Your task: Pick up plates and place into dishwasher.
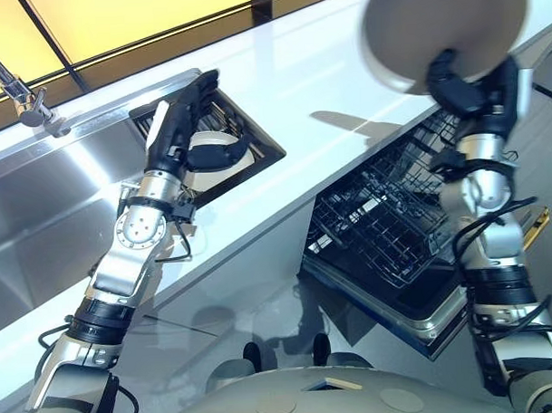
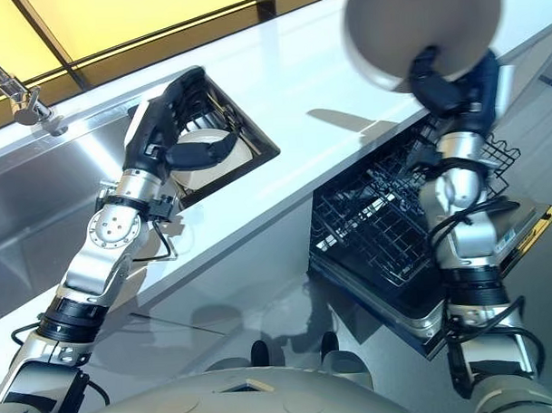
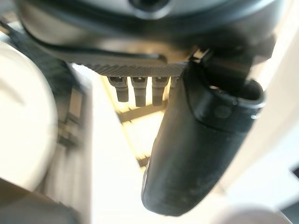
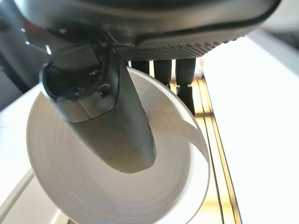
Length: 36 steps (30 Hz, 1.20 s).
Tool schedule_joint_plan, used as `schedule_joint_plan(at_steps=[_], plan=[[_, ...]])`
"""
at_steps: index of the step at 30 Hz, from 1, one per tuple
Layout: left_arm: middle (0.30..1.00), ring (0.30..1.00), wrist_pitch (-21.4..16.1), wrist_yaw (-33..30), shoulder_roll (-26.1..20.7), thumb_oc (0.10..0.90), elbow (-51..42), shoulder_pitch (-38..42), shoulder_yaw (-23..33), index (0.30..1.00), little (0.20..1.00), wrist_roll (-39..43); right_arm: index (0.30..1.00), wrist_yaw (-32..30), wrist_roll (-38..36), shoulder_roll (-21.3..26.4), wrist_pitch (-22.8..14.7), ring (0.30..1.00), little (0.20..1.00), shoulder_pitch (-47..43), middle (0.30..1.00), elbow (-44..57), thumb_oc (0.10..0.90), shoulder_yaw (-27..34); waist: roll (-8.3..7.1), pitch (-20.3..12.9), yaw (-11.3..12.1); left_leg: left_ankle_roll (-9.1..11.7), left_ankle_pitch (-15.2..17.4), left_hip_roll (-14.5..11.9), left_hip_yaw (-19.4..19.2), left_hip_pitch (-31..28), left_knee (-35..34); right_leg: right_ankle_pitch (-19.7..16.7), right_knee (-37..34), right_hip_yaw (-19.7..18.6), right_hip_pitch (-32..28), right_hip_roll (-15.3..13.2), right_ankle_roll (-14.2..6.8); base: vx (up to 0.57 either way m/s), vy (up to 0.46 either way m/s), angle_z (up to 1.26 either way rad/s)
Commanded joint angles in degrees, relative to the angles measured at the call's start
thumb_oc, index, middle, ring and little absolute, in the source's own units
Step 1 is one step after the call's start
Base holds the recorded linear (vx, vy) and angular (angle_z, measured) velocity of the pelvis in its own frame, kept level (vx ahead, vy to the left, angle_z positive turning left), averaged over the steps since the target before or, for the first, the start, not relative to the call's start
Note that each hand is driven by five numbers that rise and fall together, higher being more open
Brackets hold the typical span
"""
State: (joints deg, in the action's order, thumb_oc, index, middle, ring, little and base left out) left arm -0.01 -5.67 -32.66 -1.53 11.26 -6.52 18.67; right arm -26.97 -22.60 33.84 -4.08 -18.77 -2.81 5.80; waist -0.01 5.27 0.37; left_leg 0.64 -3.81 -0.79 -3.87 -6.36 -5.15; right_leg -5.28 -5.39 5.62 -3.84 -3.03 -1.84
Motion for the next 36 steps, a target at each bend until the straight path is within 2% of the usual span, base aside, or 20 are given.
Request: schedule_joint_plan(at_steps=[1,4,5,6,8,12,14,21,22,29,32,36], plan=[[0.900,0.900,-4.3,0.0,-4.3,0.800,-1.2,4.8,3.0,0.900,0.900,4.1,0.300,-4.1,6.4,5.5,-6.5,0.300,0.200,-6.1,0.300,0.9,0.100,3.2,-1.39,-4.3,1.0,-0.6,3.2,1.7,1.9,-0.7,0.1,3.2,0.6,2.2,-4.1,1.6,-1.1,0.08,-0.073,0.14],[0.900,0.900,-3.3,0.8,-5.1,0.800,2.2,3.6,5.6,0.900,0.900,8.7,0.300,-8.1,9.9,11.5,-3.7,0.300,0.200,-4.6,0.300,-7.8,0.100,6.1,-1.39,-4.0,1.2,-0.2,3.0,1.5,2.4,-0.9,0.1,3.7,1.0,2.8,-4.6,1.5,-1.1,0.05,-0.069,0.15],[0.900,0.900,-3.3,0.8,-5.1,0.800,2.2,3.6,5.6,0.900,0.900,8.7,0.300,-8.1,9.9,11.5,-3.7,0.300,0.200,-4.6,0.300,-7.8,0.100,6.1,-1.39,-4.0,1.2,-0.2,3.0,1.5,2.4,-0.9,0.1,3.7,1.0,2.8,-4.6,1.5,-1.1,0.11,-0.087,0.14],[0.900,0.900,-3.3,1.8,-5.5,0.800,4.3,3.3,6.6,0.900,0.900,11.1,0.300,-8.1,11.3,14.0,-2.2,0.300,0.200,-3.7,0.300,-12.9,0.100,7.0,-1.29,-3.8,1.2,-0.1,2.9,1.4,2.6,-1.0,0.1,4.1,1.7,3.2,-4.7,1.4,-1.0,0.07,-0.088,0.12],[0.900,0.900,-3.2,2.6,-5.9,0.800,5.4,3.2,7.3,0.900,0.900,12.9,0.300,-8.4,13.1,15.8,0.3,0.300,0.200,-2.3,0.300,-17.2,0.100,7.4,-1.07,-3.4,1.3,0.1,2.7,1.1,3.0,-1.2,0.1,4.8,2.8,3.7,-4.7,1.4,-0.9,0.09,-0.107,0.22],[0.900,0.900,-3.9,2.9,-6.7,0.800,6.9,2.9,8.8,0.900,0.900,14.2,0.300,-6.5,18.3,17.2,4.3,0.300,0.200,0.5,0.300,-21.8,0.100,7.3,-0.45,-2.0,1.2,0.5,2.1,0.7,3.7,-1.4,0.1,6.1,5.1,4.3,-4.3,1.3,-0.4,0.08,-0.096,0.09],[0.900,0.900,-5.0,2.5,-6.9,0.800,7.3,2.7,9.5,0.900,0.900,14.6,0.300,-7.8,19.9,17.8,4.8,0.300,0.200,1.7,0.300,-23.1,0.100,6.9,0.08,-0.8,1.2,0.9,1.5,0.4,4.2,-1.0,0.1,6.8,6.7,4.6,-3.4,1.2,-0.1,0.02,-0.085,0.04],[0.900,0.900,-8.0,3.3,-6.5,0.800,8.4,3.0,11.2,0.900,0.900,15.2,0.300,-10.0,19.5,17.9,8.0,0.300,0.200,2.4,0.300,-28.0,0.100,7.3,1.59,3.6,1.7,2.5,0.0,-0.2,5.9,3.0,2.6,8.6,10.6,5.6,0.0,0.8,1.2,-0.04,-0.093,0.12],[0.900,0.900,-8.6,3.5,-6.3,0.800,8.0,2.8,11.2,0.900,0.900,15.4,0.300,-9.7,19.9,18.3,9.3,0.300,0.200,2.0,0.300,-29.2,0.100,6.7,1.96,4.8,2.1,3.0,-0.2,-0.2,6.6,4.5,3.9,8.9,11.4,5.9,0.8,0.6,1.5,-0.01,-0.094,0.19],[0.900,0.900,-11.1,3.2,-7.2,0.800,6.2,2.9,11.4,0.900,0.900,17.0,0.300,-7.6,24.1,21.1,11.9,0.300,0.200,-2.0,0.300,-33.3,0.100,1.9,3.30,9.3,2.9,4.1,-0.8,-0.3,8.5,9.6,7.9,9.8,13.9,6.2,4.2,0.3,2.3,-0.05,-0.071,0.10],[0.900,0.900,-12.5,2.2,-9.4,0.800,5.3,5.7,10.4,0.900,0.900,17.9,0.300,-6.5,28.0,24.1,15.4,0.300,0.200,-7.9,0.300,-36.5,0.100,-3.9,3.47,12.8,3.7,4.3,-1.8,-0.5,9.3,13.1,8.3,10.0,14.8,5.7,7.3,0.8,2.5,-0.18,-0.107,-0.02],[0.900,0.900,-13.9,1.3,-11.7,0.800,5.2,9.3,8.7,0.900,0.900,19.1,0.300,-6.2,30.8,26.8,19.4,0.300,0.200,-15.4,0.300,-39.5,0.100,-11.1,3.57,15.5,4.5,4.0,-2.5,-0.3,9.9,16.8,8.5,9.9,16.1,5.4,11.1,1.2,2.7,-0.17,-0.085,0.00]])
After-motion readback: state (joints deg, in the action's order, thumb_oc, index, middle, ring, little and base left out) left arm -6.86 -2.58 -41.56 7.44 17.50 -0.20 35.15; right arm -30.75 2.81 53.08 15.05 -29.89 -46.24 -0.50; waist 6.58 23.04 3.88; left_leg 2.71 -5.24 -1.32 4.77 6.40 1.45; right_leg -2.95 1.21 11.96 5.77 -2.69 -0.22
